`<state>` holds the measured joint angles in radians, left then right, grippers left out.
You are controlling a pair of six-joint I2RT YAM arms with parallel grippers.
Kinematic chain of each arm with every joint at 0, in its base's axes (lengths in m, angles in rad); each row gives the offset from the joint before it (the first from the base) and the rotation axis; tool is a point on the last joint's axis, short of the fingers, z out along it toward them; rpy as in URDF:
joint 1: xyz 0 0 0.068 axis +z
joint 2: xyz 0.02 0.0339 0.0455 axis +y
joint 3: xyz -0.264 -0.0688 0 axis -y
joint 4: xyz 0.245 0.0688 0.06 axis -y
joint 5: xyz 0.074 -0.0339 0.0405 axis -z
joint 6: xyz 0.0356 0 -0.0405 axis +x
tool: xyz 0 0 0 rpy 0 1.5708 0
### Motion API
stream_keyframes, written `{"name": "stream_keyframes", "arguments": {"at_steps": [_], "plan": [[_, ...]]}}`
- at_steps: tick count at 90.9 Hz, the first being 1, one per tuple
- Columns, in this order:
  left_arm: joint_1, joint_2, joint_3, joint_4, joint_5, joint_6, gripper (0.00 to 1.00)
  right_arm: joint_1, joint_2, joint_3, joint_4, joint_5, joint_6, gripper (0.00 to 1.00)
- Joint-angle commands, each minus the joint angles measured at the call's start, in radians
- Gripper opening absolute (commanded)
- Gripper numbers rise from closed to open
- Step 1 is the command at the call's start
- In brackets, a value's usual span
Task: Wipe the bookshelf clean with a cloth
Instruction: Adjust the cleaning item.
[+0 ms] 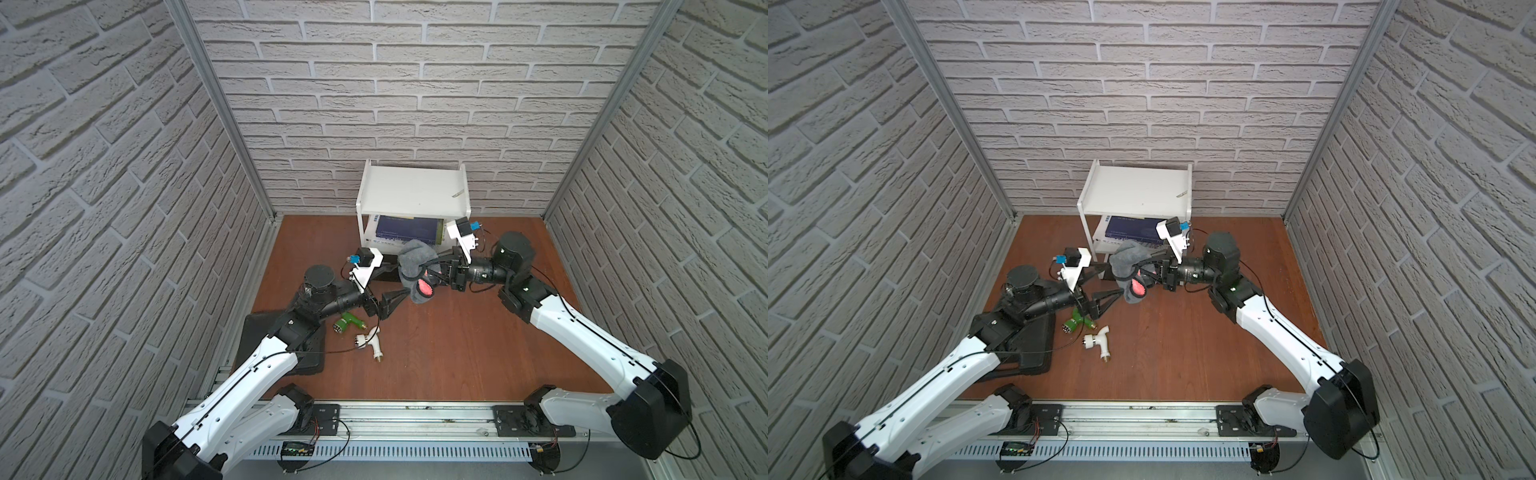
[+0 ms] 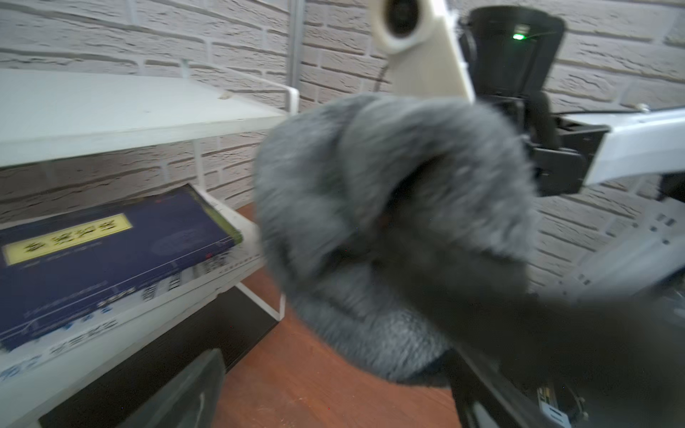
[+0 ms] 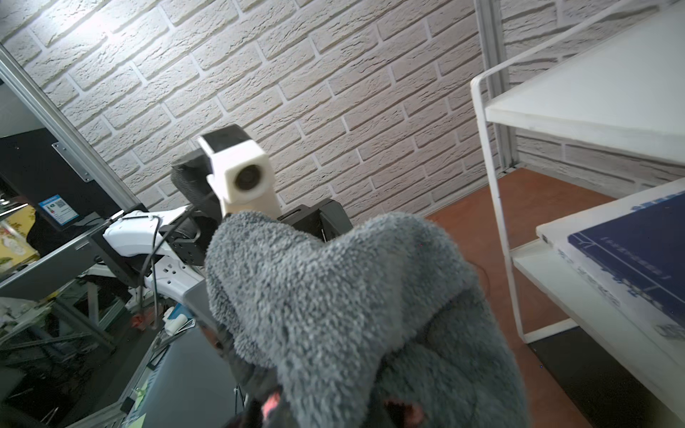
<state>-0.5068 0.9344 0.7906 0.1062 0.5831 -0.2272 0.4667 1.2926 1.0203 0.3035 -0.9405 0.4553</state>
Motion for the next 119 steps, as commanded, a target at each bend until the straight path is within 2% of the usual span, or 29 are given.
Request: {"name": "stream_keyframes", "arguments": {"at_steps": [1,7,12,22,30,36,43,49,65,71,75,80,84,86,89,92,95,99,106,113,119], "plan": [[-0.045,0.047,0.064,0.036,0.098,0.099,0.98,0.040,0.032,0.042,0.114,-0.077,0.033,0.03],[-0.049,0.081,0.083,0.074,0.115,0.102,0.98,0.053,0.049,0.060,0.108,-0.091,0.032,0.03],[-0.050,0.110,0.082,0.133,0.153,0.089,0.92,0.059,0.056,0.060,0.119,-0.100,0.033,0.03],[-0.041,0.126,0.009,0.434,0.236,-0.019,0.77,0.059,0.059,0.040,0.133,-0.087,0.030,0.03],[-0.021,0.110,-0.067,0.648,0.255,-0.130,0.75,0.059,0.054,0.018,0.161,-0.086,0.038,0.03],[-0.013,0.097,-0.093,0.704,0.265,-0.175,0.75,0.059,0.054,0.003,0.178,-0.086,0.042,0.03],[-0.013,0.086,-0.089,0.666,0.296,-0.177,0.75,0.059,0.060,0.004,0.183,-0.084,0.049,0.02],[-0.013,0.072,-0.078,0.554,0.312,-0.130,0.75,0.058,0.067,0.015,0.197,-0.087,0.079,0.03],[-0.017,0.043,-0.036,0.276,0.249,0.032,0.69,0.059,0.096,0.045,0.227,-0.093,0.167,0.03],[-0.023,0.034,-0.016,0.216,0.190,0.080,0.61,0.060,0.114,0.050,0.227,-0.093,0.195,0.03],[-0.026,0.025,-0.016,0.214,0.148,0.093,0.52,0.060,0.122,0.052,0.223,-0.095,0.206,0.03],[-0.031,0.013,-0.027,0.245,0.085,0.085,0.30,0.061,0.129,0.048,0.216,-0.091,0.204,0.02],[-0.033,0.006,-0.043,0.281,0.020,0.066,0.01,0.061,0.130,0.041,0.197,-0.070,0.186,0.04],[-0.034,0.000,-0.052,0.299,-0.013,0.057,0.00,0.060,0.130,0.038,0.178,-0.054,0.170,0.09],[-0.033,-0.015,-0.067,0.310,-0.079,0.045,0.00,0.058,0.121,0.034,0.145,-0.023,0.132,0.17],[-0.033,-0.035,-0.083,0.305,-0.150,0.042,0.00,0.050,0.103,0.023,0.120,0.029,0.089,0.32],[-0.030,-0.059,-0.101,0.289,-0.239,0.042,0.00,0.039,0.076,-0.003,0.083,0.108,0.049,0.42],[-0.024,-0.105,-0.137,0.257,-0.366,0.037,0.00,0.014,0.023,-0.041,0.043,0.257,0.004,0.51],[0.010,-0.195,-0.214,0.187,-0.546,-0.003,0.00,-0.014,-0.085,-0.157,-0.011,0.620,-0.081,0.70],[0.079,-0.312,-0.298,0.098,-0.669,-0.104,0.00,-0.017,-0.178,-0.274,0.000,0.912,-0.169,0.79],[0.173,-0.386,-0.359,0.021,-0.669,-0.222,0.00,-0.021,-0.220,-0.342,0.021,1.092,-0.217,0.80]]}}
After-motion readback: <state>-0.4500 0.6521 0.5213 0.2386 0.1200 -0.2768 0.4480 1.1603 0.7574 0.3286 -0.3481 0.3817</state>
